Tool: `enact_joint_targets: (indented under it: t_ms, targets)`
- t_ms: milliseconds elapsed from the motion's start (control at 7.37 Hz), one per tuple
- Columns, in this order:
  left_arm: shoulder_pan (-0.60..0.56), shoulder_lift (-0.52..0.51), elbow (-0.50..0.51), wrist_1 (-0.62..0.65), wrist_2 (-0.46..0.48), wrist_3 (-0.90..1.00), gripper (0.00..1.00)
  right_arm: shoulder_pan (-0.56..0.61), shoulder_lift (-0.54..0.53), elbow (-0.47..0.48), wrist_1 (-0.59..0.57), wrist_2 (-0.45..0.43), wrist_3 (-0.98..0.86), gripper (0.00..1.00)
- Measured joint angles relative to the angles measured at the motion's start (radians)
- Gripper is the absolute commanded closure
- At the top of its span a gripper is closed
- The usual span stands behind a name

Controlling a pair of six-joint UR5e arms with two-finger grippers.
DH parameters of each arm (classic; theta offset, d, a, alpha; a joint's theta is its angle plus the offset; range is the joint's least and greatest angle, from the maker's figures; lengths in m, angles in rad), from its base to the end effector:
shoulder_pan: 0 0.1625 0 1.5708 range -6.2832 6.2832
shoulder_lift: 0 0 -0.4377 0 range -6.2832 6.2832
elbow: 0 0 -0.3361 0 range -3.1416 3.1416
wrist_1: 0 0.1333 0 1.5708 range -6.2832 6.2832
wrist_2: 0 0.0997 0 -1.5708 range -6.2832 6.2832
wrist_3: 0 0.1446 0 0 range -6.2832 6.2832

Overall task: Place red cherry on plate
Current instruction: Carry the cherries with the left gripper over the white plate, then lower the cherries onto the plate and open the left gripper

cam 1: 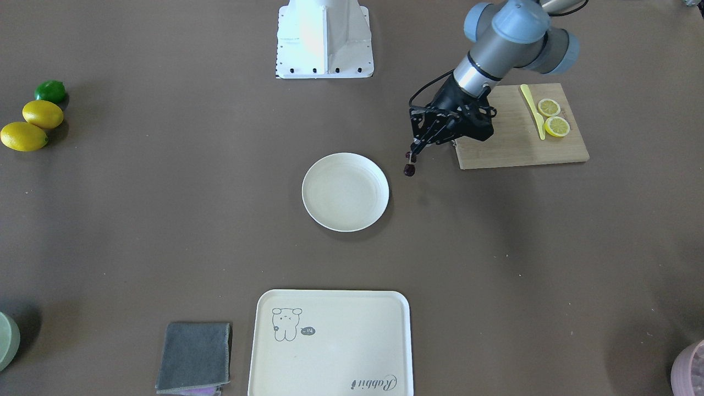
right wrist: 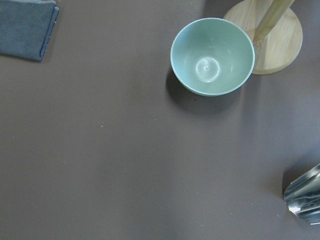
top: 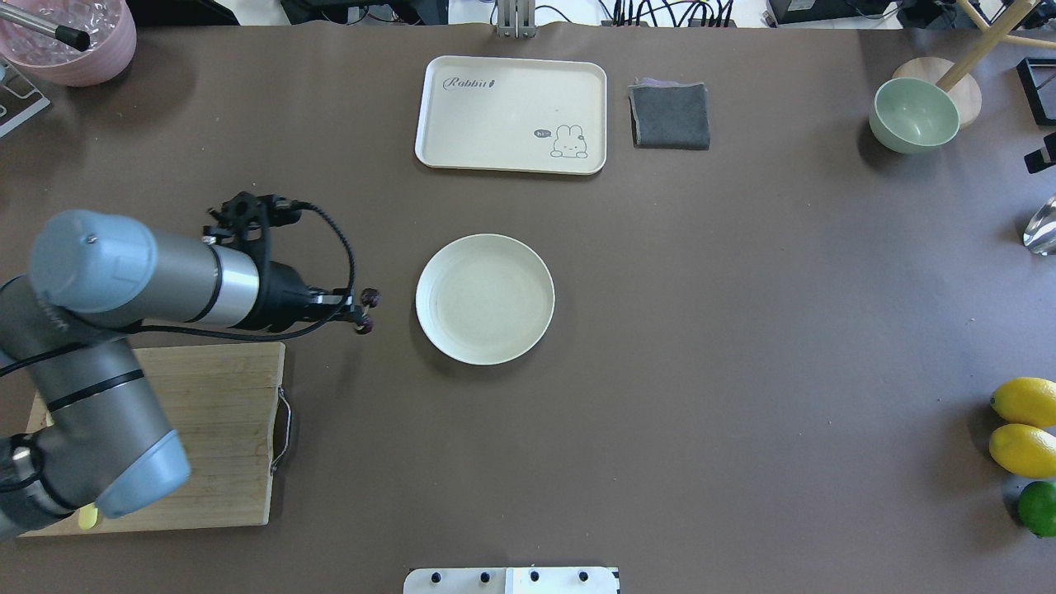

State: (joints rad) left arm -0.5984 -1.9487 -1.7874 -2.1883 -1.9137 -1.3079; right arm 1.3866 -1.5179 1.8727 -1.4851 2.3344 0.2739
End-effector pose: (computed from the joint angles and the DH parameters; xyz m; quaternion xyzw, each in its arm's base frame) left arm 0.4501 -0.4093 0.3355 0.1069 0.5685 -0.0394 0.8147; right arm -0.0539 -0.4711 0.5348 0.1149 -0.4001 -0.0407 0.9083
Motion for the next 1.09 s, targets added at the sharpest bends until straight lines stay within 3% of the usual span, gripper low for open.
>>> enact_joint_targets:
  t_ms: [136, 271, 407, 679, 1086]
  targets:
    - [0.003, -0.084, 0.064, 0.001, 0.02, -0.035, 1.0, 0.002, -0.016, 0.001, 0.001, 0.0, -0.011, 0.0]
    - [0.011, -0.142, 0.107, 0.001, 0.048, -0.083, 0.4, 0.008, -0.039, 0.002, 0.006, 0.003, -0.021, 0.0]
    - [0.024, -0.178, 0.133, 0.0, 0.082, -0.129, 0.02, 0.015, -0.057, 0.003, 0.014, 0.002, -0.025, 0.0]
    - [0.042, -0.207, 0.152, -0.004, 0.132, -0.162, 0.02, 0.029, -0.08, -0.001, 0.019, -0.004, -0.057, 0.0]
    - [0.031, -0.198, 0.111, 0.045, 0.121, -0.149, 0.02, 0.114, -0.14, -0.004, -0.029, -0.009, -0.273, 0.0]
